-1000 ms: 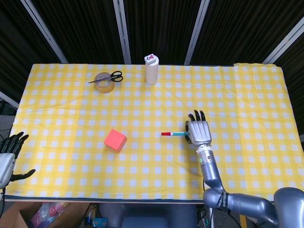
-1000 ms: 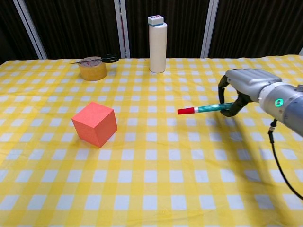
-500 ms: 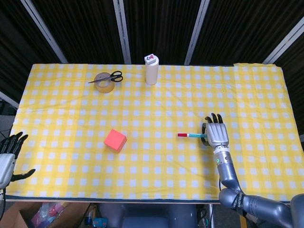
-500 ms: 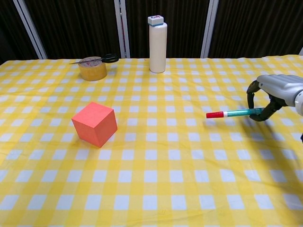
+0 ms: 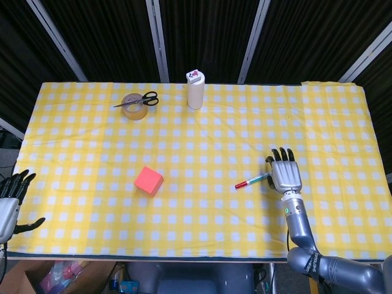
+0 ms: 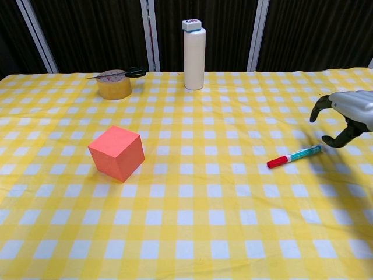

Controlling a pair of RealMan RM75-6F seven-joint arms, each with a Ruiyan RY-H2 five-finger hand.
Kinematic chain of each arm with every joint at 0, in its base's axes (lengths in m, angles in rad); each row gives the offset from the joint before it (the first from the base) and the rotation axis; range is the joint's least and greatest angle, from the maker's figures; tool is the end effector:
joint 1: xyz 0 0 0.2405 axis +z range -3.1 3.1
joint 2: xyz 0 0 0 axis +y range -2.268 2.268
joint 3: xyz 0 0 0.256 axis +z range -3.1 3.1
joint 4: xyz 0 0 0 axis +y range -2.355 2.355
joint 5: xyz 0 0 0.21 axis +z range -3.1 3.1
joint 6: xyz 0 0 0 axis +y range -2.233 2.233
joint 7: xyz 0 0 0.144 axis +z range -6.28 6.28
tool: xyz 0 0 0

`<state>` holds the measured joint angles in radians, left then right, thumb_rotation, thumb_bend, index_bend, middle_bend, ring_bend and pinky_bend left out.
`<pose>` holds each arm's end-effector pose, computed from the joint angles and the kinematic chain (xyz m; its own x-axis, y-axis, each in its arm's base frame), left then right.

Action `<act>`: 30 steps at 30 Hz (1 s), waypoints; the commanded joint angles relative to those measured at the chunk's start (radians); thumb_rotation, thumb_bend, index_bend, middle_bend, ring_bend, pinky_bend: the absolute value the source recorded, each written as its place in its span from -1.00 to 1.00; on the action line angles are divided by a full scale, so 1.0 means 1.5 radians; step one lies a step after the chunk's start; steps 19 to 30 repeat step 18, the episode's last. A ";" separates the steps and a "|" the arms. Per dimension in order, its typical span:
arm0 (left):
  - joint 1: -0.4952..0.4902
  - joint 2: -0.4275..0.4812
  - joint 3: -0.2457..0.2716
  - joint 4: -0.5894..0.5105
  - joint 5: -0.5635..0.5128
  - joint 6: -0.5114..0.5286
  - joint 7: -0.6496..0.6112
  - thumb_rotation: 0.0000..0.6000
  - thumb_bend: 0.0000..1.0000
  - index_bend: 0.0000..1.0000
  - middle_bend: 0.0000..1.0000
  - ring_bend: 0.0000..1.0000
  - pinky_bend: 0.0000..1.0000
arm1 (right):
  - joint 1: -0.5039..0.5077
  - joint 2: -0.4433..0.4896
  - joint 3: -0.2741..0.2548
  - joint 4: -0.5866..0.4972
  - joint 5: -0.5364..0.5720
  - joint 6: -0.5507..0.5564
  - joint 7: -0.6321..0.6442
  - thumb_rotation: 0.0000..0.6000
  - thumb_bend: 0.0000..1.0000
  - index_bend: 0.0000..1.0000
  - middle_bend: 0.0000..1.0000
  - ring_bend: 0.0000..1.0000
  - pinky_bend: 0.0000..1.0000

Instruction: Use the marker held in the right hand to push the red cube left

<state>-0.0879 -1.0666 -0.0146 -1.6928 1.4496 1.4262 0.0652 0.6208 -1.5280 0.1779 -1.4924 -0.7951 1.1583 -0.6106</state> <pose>-0.3112 0.1728 0.1583 0.4235 0.0994 0.9004 0.9031 0.0313 -0.4283 -0.2276 -0.3332 0.0176 0.5107 -0.2446 0.8243 -0.8479 0.0159 0.5300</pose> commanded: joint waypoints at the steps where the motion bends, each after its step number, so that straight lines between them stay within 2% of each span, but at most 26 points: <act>1: 0.001 0.000 0.000 0.001 0.001 0.002 0.002 1.00 -1.00 -1.00 -1.00 -1.00 -1.00 | -0.023 0.031 -0.011 -0.047 -0.023 0.033 0.003 1.00 -0.01 -0.39 -0.75 -1.00 -1.00; 4: 0.003 -0.003 -0.001 0.004 0.006 0.010 0.004 1.00 -1.00 -1.00 -1.00 -1.00 -1.00 | -0.052 0.073 -0.030 -0.101 -0.064 0.066 0.020 1.00 -0.01 -0.39 -0.76 -1.00 -1.00; 9: 0.007 -0.007 -0.001 0.010 0.014 0.022 0.007 1.00 -1.00 -1.00 -1.00 -1.00 -1.00 | -0.113 0.165 -0.086 -0.187 -0.155 0.117 0.060 1.00 -0.01 -0.43 -0.84 -1.00 -1.00; 13: 0.010 -0.014 -0.003 0.019 0.024 0.038 0.010 1.00 -1.00 -1.00 -1.00 -1.00 -1.00 | -0.176 0.233 -0.139 -0.202 -0.271 0.178 0.141 1.00 -0.01 -0.87 -0.99 -1.00 -1.00; 16: 0.012 -0.022 -0.006 0.026 0.029 0.049 0.013 1.00 -1.00 -1.00 -1.00 -1.00 -1.00 | -0.215 0.267 -0.162 -0.192 -0.327 0.212 0.207 1.00 -0.08 -1.00 -1.00 -1.00 -1.00; 18: 0.013 -0.026 -0.007 0.029 0.032 0.055 0.016 1.00 -1.00 -1.00 -1.00 -1.00 -1.00 | -0.232 0.281 -0.171 -0.184 -0.346 0.223 0.233 1.00 -0.18 -1.00 -1.00 -1.00 -1.00; 30: 0.013 -0.026 -0.007 0.029 0.032 0.055 0.016 1.00 -1.00 -1.00 -1.00 -1.00 -1.00 | -0.232 0.281 -0.171 -0.184 -0.346 0.223 0.233 1.00 -0.18 -1.00 -1.00 -1.00 -1.00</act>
